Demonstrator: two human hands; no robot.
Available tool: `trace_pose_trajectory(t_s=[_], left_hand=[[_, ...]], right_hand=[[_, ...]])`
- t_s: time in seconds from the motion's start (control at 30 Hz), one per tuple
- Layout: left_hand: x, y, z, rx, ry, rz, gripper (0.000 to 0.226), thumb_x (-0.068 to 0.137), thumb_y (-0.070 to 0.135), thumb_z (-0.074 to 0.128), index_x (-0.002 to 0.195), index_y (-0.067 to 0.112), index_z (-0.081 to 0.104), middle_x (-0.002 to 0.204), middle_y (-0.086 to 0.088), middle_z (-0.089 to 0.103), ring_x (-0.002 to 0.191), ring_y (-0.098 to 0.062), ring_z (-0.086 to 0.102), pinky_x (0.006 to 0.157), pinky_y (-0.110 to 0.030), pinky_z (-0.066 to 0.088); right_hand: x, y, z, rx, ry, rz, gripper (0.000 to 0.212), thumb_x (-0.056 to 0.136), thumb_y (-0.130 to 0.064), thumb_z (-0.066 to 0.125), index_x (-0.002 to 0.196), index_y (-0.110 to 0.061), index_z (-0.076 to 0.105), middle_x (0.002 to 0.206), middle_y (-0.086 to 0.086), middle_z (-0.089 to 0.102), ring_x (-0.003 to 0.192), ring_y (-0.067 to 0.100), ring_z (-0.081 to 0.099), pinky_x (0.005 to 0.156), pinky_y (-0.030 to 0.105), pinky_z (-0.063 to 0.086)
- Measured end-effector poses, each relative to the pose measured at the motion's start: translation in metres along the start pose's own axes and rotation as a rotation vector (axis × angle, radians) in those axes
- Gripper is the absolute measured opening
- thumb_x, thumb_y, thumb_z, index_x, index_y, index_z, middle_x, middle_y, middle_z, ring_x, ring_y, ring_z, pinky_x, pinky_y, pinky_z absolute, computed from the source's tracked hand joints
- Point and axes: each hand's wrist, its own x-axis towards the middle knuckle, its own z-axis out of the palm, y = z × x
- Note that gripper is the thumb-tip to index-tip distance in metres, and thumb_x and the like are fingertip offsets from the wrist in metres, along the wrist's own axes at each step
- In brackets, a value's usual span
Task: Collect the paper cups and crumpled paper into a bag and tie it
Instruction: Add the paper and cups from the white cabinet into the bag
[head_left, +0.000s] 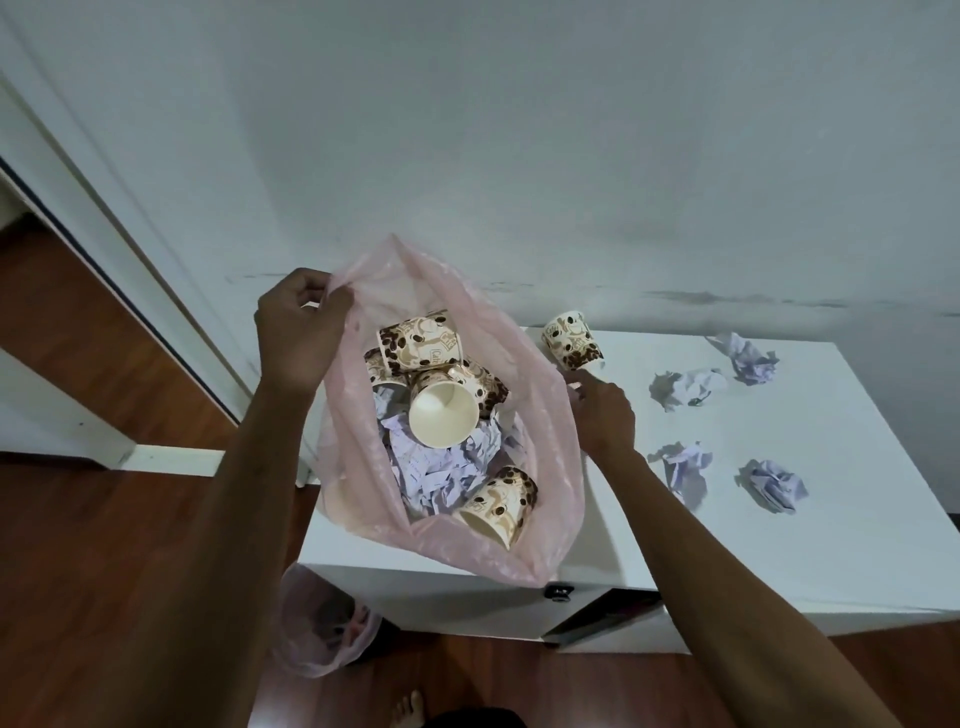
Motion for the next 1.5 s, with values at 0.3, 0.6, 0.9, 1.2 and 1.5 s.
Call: trace_pose_trajectory(t_s=[0.3, 0.6, 0.9, 1.2, 1.5], left_hand=[[0.003, 0.005, 0.003, -0.004, -0.038, -0.037, 0.018, 0.081, 0.026, 0.064, 0.092, 0.013, 0.072, 0.091, -0.003, 0.072, 0.079, -0.011, 0.065, 0.074, -0.026, 0.049], [0.008, 0.005, -0.001, -0.030, -0.070, -0.052, 0.020, 0.076, 0.029, 0.064, 0.088, 0.016, 0.074, 0.091, -0.003, 0.074, 0.087, -0.017, 0.069, 0.083, -0.034, 0.054], [0.010, 0.005, 0.018, -0.058, -0.087, -0.042, 0.016, 0.078, 0.030, 0.065, 0.085, 0.017, 0.071, 0.085, 0.002, 0.070, 0.079, -0.009, 0.063, 0.075, -0.025, 0.048], [0.010, 0.007, 0.031, -0.051, -0.111, -0.029, 0.009, 0.080, 0.025, 0.066, 0.083, 0.018, 0.070, 0.079, 0.009, 0.066, 0.077, -0.008, 0.061, 0.072, -0.024, 0.046], [0.015, 0.011, 0.031, -0.029, -0.118, -0.019, 0.005, 0.082, 0.023, 0.066, 0.079, 0.020, 0.066, 0.076, 0.011, 0.064, 0.073, -0.009, 0.059, 0.069, -0.023, 0.044]], right_hand=[[-0.033, -0.093, -0.096, 0.472, 0.190, -0.298, 0.032, 0.076, -0.020, 0.076, 0.106, -0.030, 0.069, 0.076, -0.019, 0.063, 0.062, -0.001, 0.056, 0.061, 0.007, 0.042], [-0.049, -0.179, -0.054, 0.104, -0.279, -0.693, 0.044, 0.075, -0.021, 0.080, 0.117, -0.015, 0.070, 0.120, 0.005, 0.068, 0.110, 0.021, 0.059, 0.089, 0.026, 0.039], [0.014, -0.110, -0.078, 0.364, 0.351, -0.321, 0.016, 0.082, -0.030, 0.067, 0.095, -0.023, 0.073, 0.098, -0.003, 0.070, 0.090, 0.017, 0.060, 0.083, 0.036, 0.048], [0.076, 0.000, -0.001, 0.031, -0.147, 0.188, 0.071, 0.076, -0.050, 0.060, 0.141, -0.028, 0.040, 0.121, 0.015, 0.063, 0.119, 0.038, 0.054, 0.098, 0.041, 0.040], [0.040, -0.027, -0.029, 0.498, 0.238, 0.151, 0.056, 0.082, -0.035, 0.073, 0.132, -0.024, 0.050, 0.103, 0.002, 0.069, 0.082, 0.011, 0.065, 0.064, 0.014, 0.041]])
